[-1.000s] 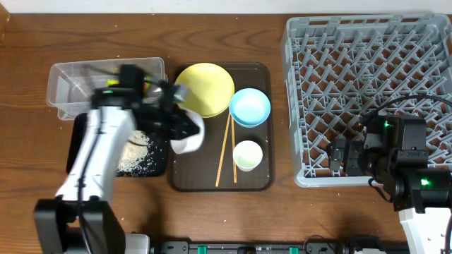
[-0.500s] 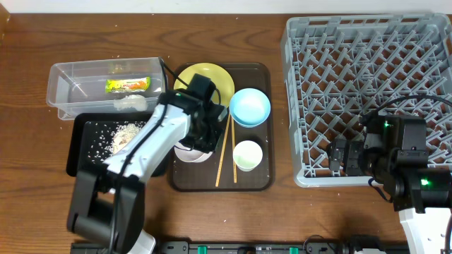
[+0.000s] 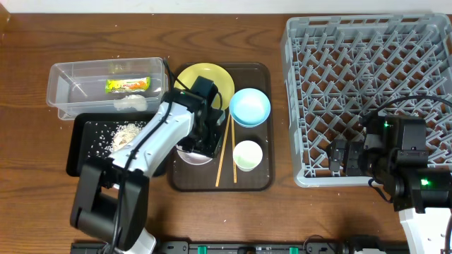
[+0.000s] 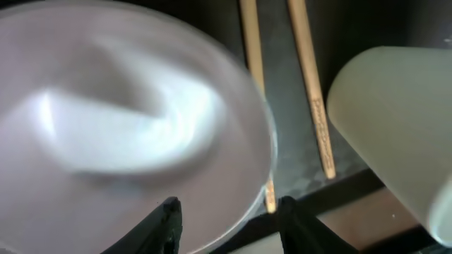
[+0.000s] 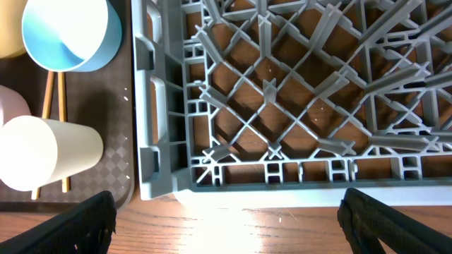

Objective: Sort waste into correct bins and load items into the dishwasher rack
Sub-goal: 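Grasp the white cup with the left gripper and lift it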

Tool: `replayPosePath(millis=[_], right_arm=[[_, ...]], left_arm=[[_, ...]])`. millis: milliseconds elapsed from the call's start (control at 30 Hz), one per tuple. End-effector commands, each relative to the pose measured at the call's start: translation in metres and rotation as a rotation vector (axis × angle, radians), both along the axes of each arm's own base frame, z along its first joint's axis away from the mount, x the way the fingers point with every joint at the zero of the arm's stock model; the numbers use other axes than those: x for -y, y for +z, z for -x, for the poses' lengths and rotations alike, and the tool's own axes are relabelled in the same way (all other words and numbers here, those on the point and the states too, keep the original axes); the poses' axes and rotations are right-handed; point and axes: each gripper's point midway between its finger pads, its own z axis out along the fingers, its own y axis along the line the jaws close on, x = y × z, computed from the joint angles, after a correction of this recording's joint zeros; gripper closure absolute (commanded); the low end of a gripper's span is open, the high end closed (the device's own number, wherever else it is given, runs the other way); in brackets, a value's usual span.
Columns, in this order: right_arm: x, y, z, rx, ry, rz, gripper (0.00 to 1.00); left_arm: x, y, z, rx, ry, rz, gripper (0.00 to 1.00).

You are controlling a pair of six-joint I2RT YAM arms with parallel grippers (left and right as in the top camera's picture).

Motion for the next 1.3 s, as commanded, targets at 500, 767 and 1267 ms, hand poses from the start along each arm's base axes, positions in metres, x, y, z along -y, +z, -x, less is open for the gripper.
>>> replayPosePath(millis=[500, 767, 1267], right_arm=[[-0.004, 0.008, -0.003, 0.022, 0.008, -0.010, 0.01], [-0.004, 0.008, -0.003, 0.021, 0.008, -0.010, 0.01], [-0.004, 0.006, 0.000, 0.009, 0.008, -0.010, 0.01]], left_arm=[[0.038, 0.059, -0.006, 0.157, -0.041, 0.218, 0.48], [0.068, 0.043, 0.006, 0.160, -0.131, 0.220, 0.48], [0.070, -0.015, 0.013, 0.039, -0.109, 0.072, 0.80]])
